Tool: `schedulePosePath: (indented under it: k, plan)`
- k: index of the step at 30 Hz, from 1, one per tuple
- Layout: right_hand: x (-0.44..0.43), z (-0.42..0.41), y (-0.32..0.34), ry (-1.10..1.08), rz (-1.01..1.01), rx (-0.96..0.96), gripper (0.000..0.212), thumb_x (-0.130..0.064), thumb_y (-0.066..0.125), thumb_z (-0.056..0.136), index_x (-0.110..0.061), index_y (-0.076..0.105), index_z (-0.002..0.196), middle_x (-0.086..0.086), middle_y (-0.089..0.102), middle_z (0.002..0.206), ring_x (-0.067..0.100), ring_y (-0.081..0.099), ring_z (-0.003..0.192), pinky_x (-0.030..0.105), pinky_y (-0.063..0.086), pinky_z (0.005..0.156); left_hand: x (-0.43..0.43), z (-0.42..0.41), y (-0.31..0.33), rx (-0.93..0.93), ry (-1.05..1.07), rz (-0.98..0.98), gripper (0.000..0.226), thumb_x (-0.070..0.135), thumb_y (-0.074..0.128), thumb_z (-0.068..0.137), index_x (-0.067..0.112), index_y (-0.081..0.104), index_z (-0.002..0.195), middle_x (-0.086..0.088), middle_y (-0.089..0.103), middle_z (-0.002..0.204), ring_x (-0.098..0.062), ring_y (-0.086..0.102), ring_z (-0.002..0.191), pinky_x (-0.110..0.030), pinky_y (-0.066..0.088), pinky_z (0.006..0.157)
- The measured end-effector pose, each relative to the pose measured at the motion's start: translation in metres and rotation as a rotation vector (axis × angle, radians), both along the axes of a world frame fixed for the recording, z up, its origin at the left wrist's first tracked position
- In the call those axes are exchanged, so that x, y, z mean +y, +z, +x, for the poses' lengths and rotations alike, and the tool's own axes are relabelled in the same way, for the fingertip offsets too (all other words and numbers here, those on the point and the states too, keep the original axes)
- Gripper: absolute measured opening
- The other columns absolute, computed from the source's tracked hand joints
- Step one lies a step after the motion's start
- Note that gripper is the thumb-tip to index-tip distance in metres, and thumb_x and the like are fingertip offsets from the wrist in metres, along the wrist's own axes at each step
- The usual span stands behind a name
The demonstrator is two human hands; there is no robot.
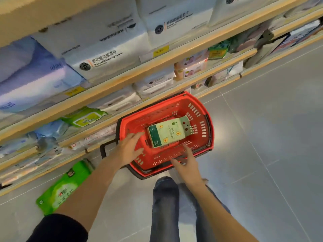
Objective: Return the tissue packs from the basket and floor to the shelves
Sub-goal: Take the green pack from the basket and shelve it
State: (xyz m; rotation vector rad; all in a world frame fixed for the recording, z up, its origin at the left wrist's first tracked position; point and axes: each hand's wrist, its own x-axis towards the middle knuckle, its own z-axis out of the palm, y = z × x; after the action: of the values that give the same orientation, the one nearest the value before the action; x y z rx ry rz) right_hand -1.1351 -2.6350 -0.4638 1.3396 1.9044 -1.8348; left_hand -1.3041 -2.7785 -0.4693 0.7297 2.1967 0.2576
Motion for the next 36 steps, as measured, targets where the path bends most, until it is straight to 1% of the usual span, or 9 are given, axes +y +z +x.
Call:
schedulePosePath:
  k: [2,4,7,12,17,20,26,31,36]
  plan:
    - [-0.008,-0.011,-0.027,-0.154,-0.055,0.006,0.062,-0.009,0.061,0.081,-0.021,0.034,0.136,0.001,0.057,0.120,0.017,0.058,0.105,0.022,0.053,0.079,0.006,-0.015,-0.021,-0.020,-0.040,0.007,0.062,0.024,0.057,0.088,0.023,0.028,0.143,-0.008,0.042,0.138,-0.022,0.044,0.125,-0.035,0.039,0.103]
    - [-0.014,-0.021,-0.056,-0.280,-0.099,0.007,0.065,-0.012,0.063,0.079,-0.026,0.033,0.136,0.000,0.056,0.123,0.019,0.056,0.111,0.039,0.051,0.092,0.016,-0.024,-0.045,-0.040,-0.075,0.017,0.061,0.021,0.056,0.089,0.022,0.029,0.143,-0.009,0.042,0.138,-0.024,0.044,0.125,-0.038,0.039,0.103]
    - [-0.020,-0.034,-0.105,-0.422,-0.151,-0.003,0.072,-0.022,0.067,0.073,-0.033,0.033,0.136,-0.003,0.054,0.127,0.016,0.053,0.116,0.045,0.047,0.098,0.033,-0.036,-0.094,-0.026,-0.186,-0.040,0.062,0.023,0.056,0.089,0.025,0.027,0.144,-0.010,0.039,0.141,-0.027,0.046,0.123,-0.038,0.040,0.101]
    - [-0.030,-0.054,-0.203,-0.647,-0.315,0.018,0.086,-0.006,0.074,0.072,-0.032,0.028,0.140,0.001,0.043,0.138,0.010,0.052,0.115,0.033,0.051,0.090,0.058,-0.052,-0.196,-0.007,-0.293,-0.109,0.063,0.022,0.054,0.090,0.025,0.024,0.144,-0.008,0.040,0.139,-0.024,0.043,0.126,-0.037,0.038,0.101]
    - [-0.037,-0.075,-0.295,-0.765,-0.334,-0.059,0.093,-0.006,0.072,0.070,-0.046,0.023,0.138,-0.001,0.028,0.145,0.014,0.042,0.125,0.040,0.037,0.107,0.066,-0.062,-0.289,-0.018,-0.380,-0.146,0.067,0.023,0.055,0.089,0.030,0.019,0.145,-0.012,0.033,0.143,-0.029,0.045,0.123,-0.041,0.042,0.098]
    - [-0.031,-0.085,-0.332,-0.768,-0.277,-0.137,0.092,-0.005,0.069,0.074,-0.046,0.018,0.139,0.004,0.016,0.147,0.021,0.029,0.137,0.043,0.028,0.113,0.069,-0.068,-0.332,-0.017,-0.419,-0.151,0.072,0.022,0.057,0.088,0.036,0.017,0.145,-0.010,0.027,0.146,-0.029,0.044,0.125,-0.044,0.043,0.098]
    - [-0.032,-0.112,-0.383,-0.722,-0.210,-0.202,0.094,-0.003,0.069,0.077,-0.040,0.013,0.143,0.008,-0.008,0.154,0.022,0.008,0.143,0.029,0.016,0.112,0.083,-0.081,-0.392,0.013,-0.574,-0.249,0.088,0.027,0.060,0.087,0.048,-0.005,0.142,-0.014,0.005,0.155,-0.032,0.019,0.141,-0.042,0.031,0.110]
    - [-0.041,-0.120,-0.413,-0.754,-0.244,-0.228,0.109,-0.010,0.077,0.070,-0.046,0.003,0.142,0.007,0.000,0.154,0.022,0.009,0.143,0.036,0.017,0.113,0.093,-0.091,-0.424,-0.089,-0.622,-0.198,0.115,0.032,0.072,0.076,0.070,-0.029,0.115,-0.015,0.011,0.154,-0.033,0.021,0.140,-0.046,0.029,0.111]
    - [-0.047,-0.122,-0.432,-0.657,-0.141,-0.191,0.126,-0.011,0.081,0.063,-0.050,-0.015,0.135,0.005,0.028,0.144,0.010,0.031,0.124,0.028,0.024,0.108,0.099,-0.099,-0.429,-0.219,-0.558,-0.212,0.114,0.027,0.074,0.075,0.075,-0.021,0.117,-0.017,0.007,0.155,-0.032,0.011,0.144,-0.046,0.019,0.114]
